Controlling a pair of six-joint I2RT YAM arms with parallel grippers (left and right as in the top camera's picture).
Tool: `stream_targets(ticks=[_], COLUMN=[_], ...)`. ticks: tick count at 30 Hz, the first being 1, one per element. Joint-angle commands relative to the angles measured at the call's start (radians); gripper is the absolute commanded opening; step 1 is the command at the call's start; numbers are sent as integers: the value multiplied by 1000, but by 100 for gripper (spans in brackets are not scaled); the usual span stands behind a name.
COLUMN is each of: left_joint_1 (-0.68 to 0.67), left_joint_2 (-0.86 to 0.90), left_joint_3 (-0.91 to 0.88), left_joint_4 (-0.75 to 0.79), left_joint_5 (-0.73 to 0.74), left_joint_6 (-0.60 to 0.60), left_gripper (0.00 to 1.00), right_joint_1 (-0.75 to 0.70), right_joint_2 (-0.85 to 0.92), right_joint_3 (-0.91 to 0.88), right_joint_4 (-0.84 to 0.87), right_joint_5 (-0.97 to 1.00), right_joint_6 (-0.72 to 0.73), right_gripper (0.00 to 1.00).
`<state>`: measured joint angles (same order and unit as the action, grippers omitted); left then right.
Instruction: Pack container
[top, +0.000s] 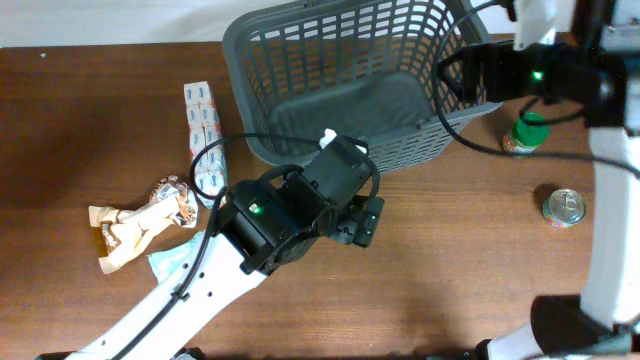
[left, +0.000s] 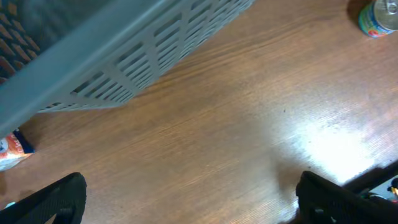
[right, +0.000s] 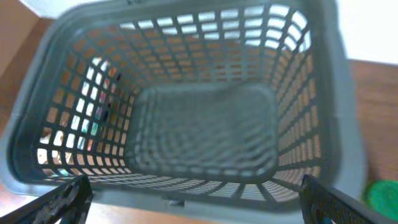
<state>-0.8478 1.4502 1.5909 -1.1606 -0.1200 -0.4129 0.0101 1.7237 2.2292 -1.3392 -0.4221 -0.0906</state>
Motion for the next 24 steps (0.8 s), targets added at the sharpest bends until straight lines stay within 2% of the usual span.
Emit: stream_targets(ticks=[1, 9, 16, 24], left_joint_1=[-23, -35, -35, -35], left_joint_2=[-15, -8, -8, -8], left_joint_3=[9, 9, 9, 9], left_joint_4=[-3, 0, 0, 0], left_joint_5=[19, 19, 27, 27], left_joint_6=[-9, -9, -10, -10], left_gripper=[100, 100, 100, 100], right_joint_1=[10, 11, 11, 11], right_joint_2=[31, 85, 153, 248], right_joint_3=[9, 8, 8, 8], right_joint_4=[-9, -11, -10, 18], right_joint_5=[-72, -108, 5, 11], right_joint_6=[-33, -33, -33, -33], right_gripper=[99, 99, 99, 99])
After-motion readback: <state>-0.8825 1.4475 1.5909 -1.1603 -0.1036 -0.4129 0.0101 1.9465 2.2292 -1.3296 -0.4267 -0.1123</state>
